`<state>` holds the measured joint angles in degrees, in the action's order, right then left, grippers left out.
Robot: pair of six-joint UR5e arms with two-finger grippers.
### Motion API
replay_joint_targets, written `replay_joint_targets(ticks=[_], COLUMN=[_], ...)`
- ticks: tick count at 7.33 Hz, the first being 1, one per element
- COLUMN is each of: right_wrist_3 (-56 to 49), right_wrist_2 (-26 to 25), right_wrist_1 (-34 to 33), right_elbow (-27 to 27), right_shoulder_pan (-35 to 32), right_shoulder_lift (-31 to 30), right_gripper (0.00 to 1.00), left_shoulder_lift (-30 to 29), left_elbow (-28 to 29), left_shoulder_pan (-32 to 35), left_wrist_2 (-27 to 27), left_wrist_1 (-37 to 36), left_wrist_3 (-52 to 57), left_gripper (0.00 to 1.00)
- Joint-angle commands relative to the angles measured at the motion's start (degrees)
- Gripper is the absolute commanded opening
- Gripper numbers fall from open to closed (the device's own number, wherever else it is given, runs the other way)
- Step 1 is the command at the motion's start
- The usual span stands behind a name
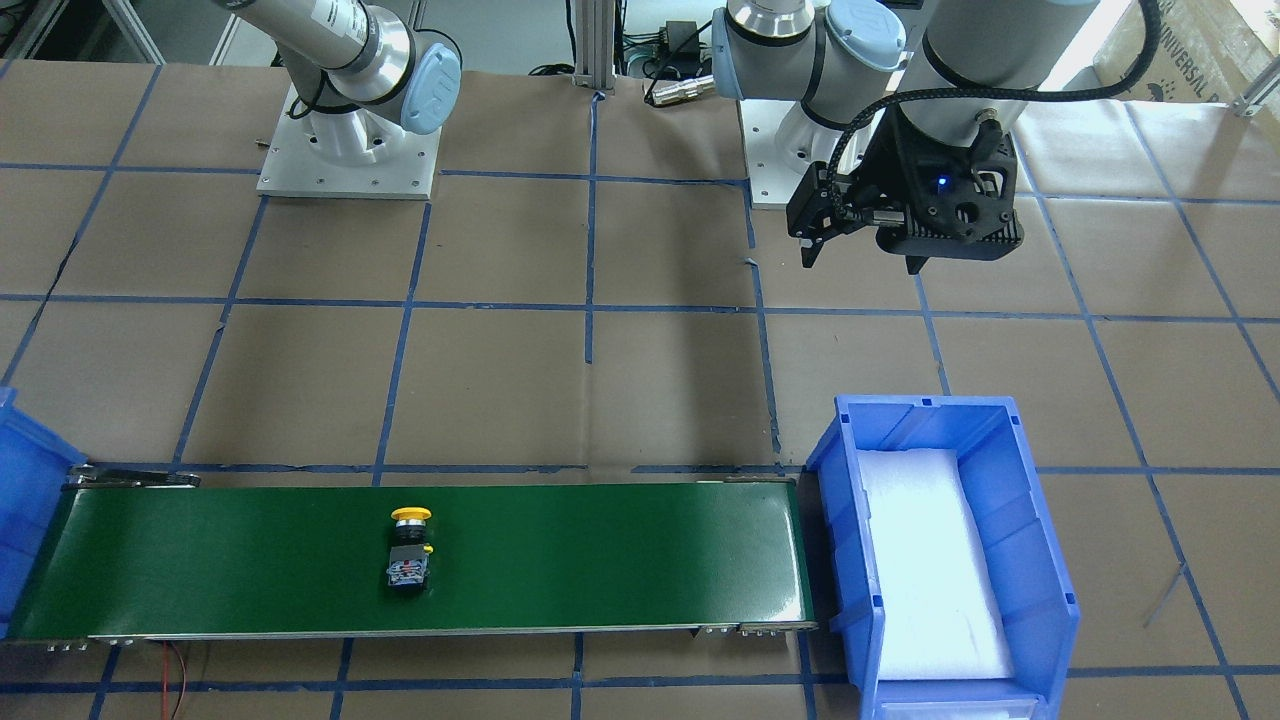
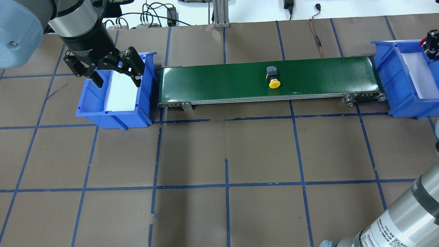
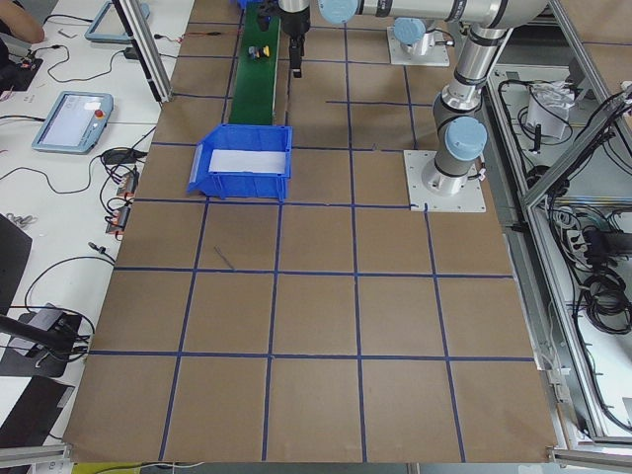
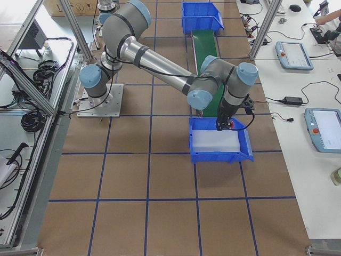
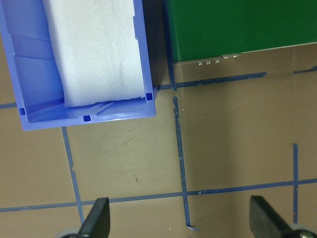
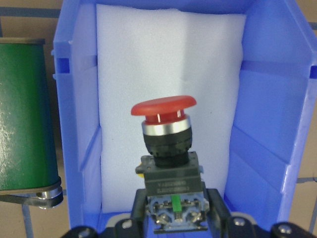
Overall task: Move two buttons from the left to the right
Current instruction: 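Carry the red button into the right-side blue bin and release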
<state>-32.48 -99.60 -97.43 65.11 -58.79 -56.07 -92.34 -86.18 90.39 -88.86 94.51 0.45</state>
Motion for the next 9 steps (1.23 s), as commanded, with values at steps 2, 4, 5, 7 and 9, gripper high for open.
replay_joint_targets(ticks=[2,4,5,7,9], right_wrist_3=[-0.3,0.1,0.6,4.8,13.3], right_wrist_2=[4.5,4.8,5.0,5.3,5.4], right_wrist_1=[0.7,6.2,9.5,9.7,11.3], right_elbow=[0.0,-0.4,-0.2,-0.1,3.1], right_shoulder_pan=[1.1,0.3,-1.5,-9.6,-16.9], right_shoulder_lift=[0.4,-1.4,-3.3,-4.2,-4.4], right_gripper=[1.00,1.00,1.00,1.00,1.00], left_shoulder_lift=[-0.7,-1.3,-1.4,-0.8,-0.7], left_elbow=[1.2,2.0,2.5,1.2,1.0], left_shoulder_pan=[-0.2,-0.4,-0.4,-0.2,-0.3], left_wrist_2=[0.6,-0.2,-2.5,-2.1,-2.1], left_wrist_1=[-1.1,-3.4,-3.2,-3.5,-3.4], left_wrist_3=[1.0,1.7,1.7,1.8,1.9], left_gripper=[1.00,1.00,1.00,1.00,1.00])
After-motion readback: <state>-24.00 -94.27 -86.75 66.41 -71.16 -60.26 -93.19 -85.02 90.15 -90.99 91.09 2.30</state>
